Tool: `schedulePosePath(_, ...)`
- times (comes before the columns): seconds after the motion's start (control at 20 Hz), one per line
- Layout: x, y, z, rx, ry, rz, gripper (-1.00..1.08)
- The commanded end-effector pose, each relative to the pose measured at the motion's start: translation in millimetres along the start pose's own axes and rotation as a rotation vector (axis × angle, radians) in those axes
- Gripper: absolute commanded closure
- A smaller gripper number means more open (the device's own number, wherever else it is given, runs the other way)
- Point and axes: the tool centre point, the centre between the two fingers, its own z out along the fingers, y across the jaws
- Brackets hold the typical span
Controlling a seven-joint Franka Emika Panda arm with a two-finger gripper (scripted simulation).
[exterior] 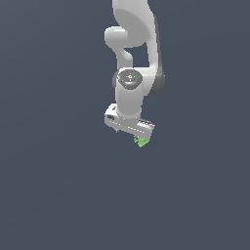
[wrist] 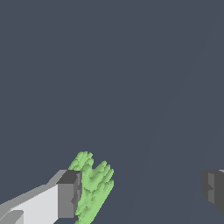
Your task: Pick up the object and move it to a goal position.
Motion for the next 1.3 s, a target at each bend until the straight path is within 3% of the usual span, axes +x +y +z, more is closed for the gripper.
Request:
schedulePosePath(0.0,-6,-7,4,0.002,0.003,0.055,-0.92)
schedulePosePath(0.8,-44,-45,28,0.016,0.017,0.392,-0.92)
schedulePosePath(1.25,-58,-56,36,0.022,0.021,0.507,-0.92)
